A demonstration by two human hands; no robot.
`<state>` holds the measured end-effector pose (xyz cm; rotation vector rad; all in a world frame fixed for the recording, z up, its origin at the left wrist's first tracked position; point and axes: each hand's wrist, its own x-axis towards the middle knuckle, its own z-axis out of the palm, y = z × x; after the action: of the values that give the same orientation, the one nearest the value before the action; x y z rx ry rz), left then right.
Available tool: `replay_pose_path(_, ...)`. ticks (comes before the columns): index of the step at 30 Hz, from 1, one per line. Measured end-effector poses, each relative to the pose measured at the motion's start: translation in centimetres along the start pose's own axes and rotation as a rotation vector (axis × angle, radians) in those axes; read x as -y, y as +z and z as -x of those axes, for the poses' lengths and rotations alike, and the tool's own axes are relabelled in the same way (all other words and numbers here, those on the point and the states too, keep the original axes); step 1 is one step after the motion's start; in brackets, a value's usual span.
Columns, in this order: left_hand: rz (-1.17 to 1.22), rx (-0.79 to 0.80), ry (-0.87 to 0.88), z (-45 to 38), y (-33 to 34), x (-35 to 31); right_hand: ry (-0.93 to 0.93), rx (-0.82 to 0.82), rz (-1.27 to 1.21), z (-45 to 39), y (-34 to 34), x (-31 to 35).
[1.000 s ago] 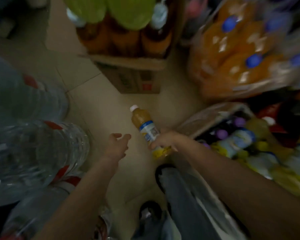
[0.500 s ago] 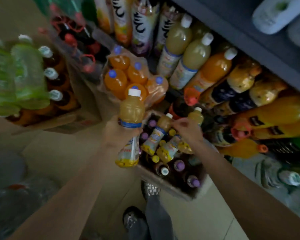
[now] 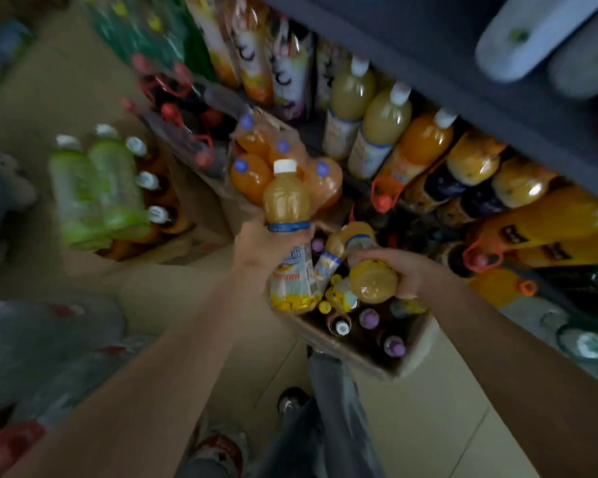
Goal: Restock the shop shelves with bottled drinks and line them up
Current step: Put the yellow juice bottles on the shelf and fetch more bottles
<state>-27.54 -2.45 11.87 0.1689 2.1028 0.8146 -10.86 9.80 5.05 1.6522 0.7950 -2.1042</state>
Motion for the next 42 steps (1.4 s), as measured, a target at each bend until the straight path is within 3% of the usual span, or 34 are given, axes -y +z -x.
replay_pose_path(6, 0.031, -0.130, 0.245, 7.9, -11.8, -18.2, -0.409, 0.351, 0.239, 22.6, 5.8, 12.0)
replay_pose_path(10, 0.063, -0.213, 0.461, 12.0, -20.1, -27.2, -0.683, 0.364, 0.398, 34.2, 9.4, 19.4)
replay_pose_path(15, 0.088, -0.217, 0.724, 15.9, -29.4, -35.0, -0.953, 0.207, 0.544, 43.9, 14.7, 25.2)
replay_pose_path(22, 0.058, -0.117, 1.015, 16.3, -39.6, -41.2, -1.306, -0.133, 0.387, 48.6, 24.4, 30.9)
replay_pose_path(30, 0.081, -0.072, 1.108, 13.1, -45.0, -45.7, -1.536, -0.535, 0.104, 49.4, 28.3, 36.8)
replay_pose_path(34, 0.094, -0.085, 1.069, 10.2, -45.8, -47.4, -1.554, -0.733, 0.086, 48.9, 28.2, 41.7)
replay_pose_path(42, 0.177, -0.063, 1.045, 6.2, -45.6, -52.8, -1.421, -0.766, 0.183, 45.9, 28.9, 54.9)
